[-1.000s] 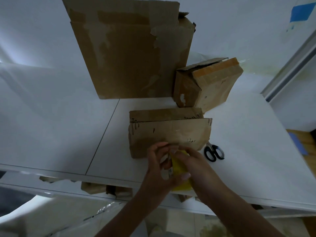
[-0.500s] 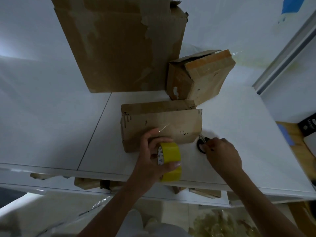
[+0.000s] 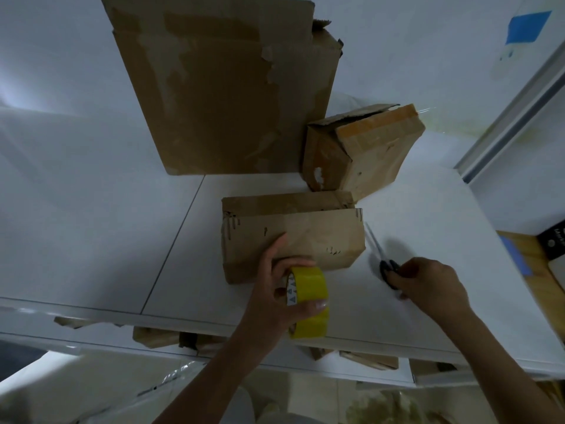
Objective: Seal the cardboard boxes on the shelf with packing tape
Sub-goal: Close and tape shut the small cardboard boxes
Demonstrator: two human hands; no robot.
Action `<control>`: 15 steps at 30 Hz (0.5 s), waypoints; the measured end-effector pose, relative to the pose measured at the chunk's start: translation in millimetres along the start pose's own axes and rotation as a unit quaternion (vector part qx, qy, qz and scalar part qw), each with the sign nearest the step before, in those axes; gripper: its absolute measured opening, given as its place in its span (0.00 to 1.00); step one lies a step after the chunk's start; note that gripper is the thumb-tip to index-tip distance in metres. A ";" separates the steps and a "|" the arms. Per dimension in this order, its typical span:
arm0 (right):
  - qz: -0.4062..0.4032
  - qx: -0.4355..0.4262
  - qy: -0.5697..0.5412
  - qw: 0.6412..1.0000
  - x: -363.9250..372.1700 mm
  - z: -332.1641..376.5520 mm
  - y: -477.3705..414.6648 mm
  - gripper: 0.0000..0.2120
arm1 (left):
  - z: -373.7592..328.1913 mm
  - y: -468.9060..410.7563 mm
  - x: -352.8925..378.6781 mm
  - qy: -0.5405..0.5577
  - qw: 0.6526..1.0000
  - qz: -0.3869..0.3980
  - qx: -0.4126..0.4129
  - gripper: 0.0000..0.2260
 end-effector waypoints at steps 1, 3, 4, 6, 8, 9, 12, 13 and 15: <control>0.012 0.018 -0.070 0.997 -5.4 -3.6 -1.9 0.17 | -0.1 -0.2 -0.2 0.002 1.000 -0.001 -0.003 0.49; -0.022 0.032 -0.185 0.982 -19.4 -8.8 -3.0 0.12 | 0.0 -0.9 -0.6 0.006 1.000 0.000 -0.007 0.49; -0.063 0.023 -0.217 0.974 -26.4 -10.2 -2.9 0.11 | 0.2 -1.3 -0.9 0.008 1.000 0.000 -0.009 0.49; -0.144 -0.031 -0.236 0.960 -35.5 -9.0 -0.3 0.10 | 0.9 -1.7 -0.9 0.010 1.000 0.002 -0.011 0.48; -0.189 -0.123 -0.202 0.953 -37.0 0.1 4.2 0.15 | 2.2 -1.7 -0.6 0.014 1.000 0.002 -0.015 0.49; -0.202 -0.178 -0.173 0.947 -35.6 6.4 6.7 0.18 | 3.1 -1.5 -0.7 0.017 1.000 0.003 -0.016 0.50; -0.205 -0.296 -0.114 0.926 -27.4 18.9 9.0 0.27 | 4.1 -1.1 -1.8 0.020 1.000 0.003 -0.013 0.51; -0.206 -0.314 -0.097 0.922 -27.0 22.3 8.3 0.29 | 3.5 -0.8 -2.1 0.020 1.000 0.004 -0.012 0.50; -0.223 -0.349 -0.060 0.908 -29.0 26.3 6.1 0.26 | 3.6 -0.7 -2.5 0.024 1.000 0.006 -0.011 0.50</control>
Point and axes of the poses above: each hand's wrist, its own y-axis away from the middle knuckle, its own x-axis out of the palm, z = x × y, the point moved 3 cm from there along -y, towards the middle knuckle, and after that the axes turned 9 degrees about -z, right-handed, at the moved point
